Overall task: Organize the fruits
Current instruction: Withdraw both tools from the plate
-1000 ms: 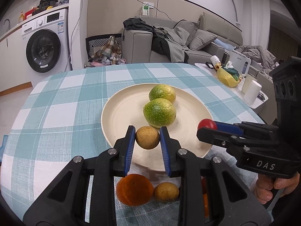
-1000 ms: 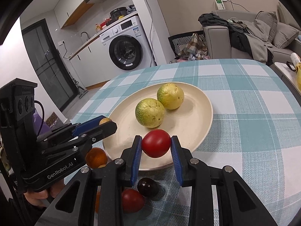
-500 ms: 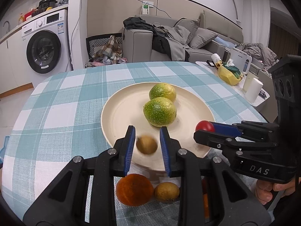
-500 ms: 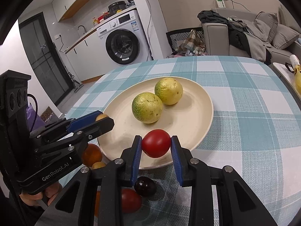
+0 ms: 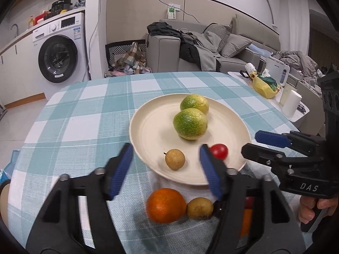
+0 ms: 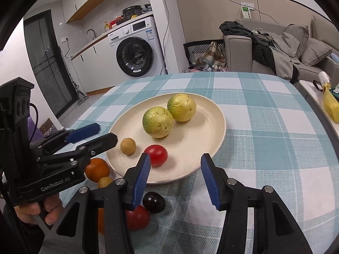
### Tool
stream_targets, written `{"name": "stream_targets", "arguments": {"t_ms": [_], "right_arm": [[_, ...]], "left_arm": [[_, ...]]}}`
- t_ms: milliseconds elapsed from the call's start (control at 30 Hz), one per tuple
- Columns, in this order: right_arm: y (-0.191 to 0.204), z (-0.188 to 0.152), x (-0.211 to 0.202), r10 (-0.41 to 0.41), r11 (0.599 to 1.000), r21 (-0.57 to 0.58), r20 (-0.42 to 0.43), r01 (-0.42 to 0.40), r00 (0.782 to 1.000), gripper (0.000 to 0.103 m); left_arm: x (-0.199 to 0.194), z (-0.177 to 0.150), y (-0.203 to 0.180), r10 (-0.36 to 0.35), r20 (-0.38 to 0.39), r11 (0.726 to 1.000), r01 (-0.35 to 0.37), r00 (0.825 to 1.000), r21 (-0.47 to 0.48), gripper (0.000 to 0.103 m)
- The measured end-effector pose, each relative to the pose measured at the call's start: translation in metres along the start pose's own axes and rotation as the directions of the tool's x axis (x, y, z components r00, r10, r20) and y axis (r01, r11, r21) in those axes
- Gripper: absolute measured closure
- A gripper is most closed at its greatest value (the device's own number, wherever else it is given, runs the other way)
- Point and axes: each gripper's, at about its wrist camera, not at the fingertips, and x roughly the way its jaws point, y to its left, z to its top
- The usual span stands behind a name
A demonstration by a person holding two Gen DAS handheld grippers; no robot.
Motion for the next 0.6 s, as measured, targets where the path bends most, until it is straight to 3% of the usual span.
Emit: {"name": "stream_targets", "arguments": {"t_ms": [33, 100, 167, 233, 300, 600], "right_arm": [[-0.001, -0.001, -0.001, -0.005, 1.000, -0.002, -0.002, 0.005, 1.000, 0.045], [-0.003, -0.002, -0.006, -0.003, 1.000, 0.003, 0.000, 0.003, 1.000, 0.027], [-0.005, -0.003, -0.011, 0.010, 1.000, 0.014, 0.006, -0.010, 1.000, 0.017], [-0.006, -0.004, -0.017, 0.017, 1.000, 0.008, 0.006, -0.017, 1.000, 0.014], [-0.006, -0.005, -0.021, 0.020, 1.000, -0.014, -0.009, -0.020, 1.000, 0.001], [-0.004, -0.012, -0.025, 0.019, 0.998, -0.060, -0.067, -0.023, 0.998, 0.000]], "left_arm": [[-0.004, -0.001, 0.001, 0.005, 0.007, 1.000, -0.005, 1.000, 0.001, 0.025], [-0.010, -0.002, 0.003, 0.010, 0.012, 1.000, -0.010, 1.000, 0.002, 0.020], [-0.017, -0.004, 0.006, 0.015, 0.014, 1.000, -0.015, 1.000, -0.001, 0.018], [-0.023, -0.007, 0.007, 0.016, 0.015, 1.000, -0.016, 1.000, -0.004, 0.009], [-0.030, -0.010, 0.008, 0.023, 0.018, 1.000, -0.023, 1.000, -0.007, 0.001], [-0.042, -0.024, 0.003, 0.042, 0.007, 0.999, -0.042, 0.999, 0.014, 0.001]]}}
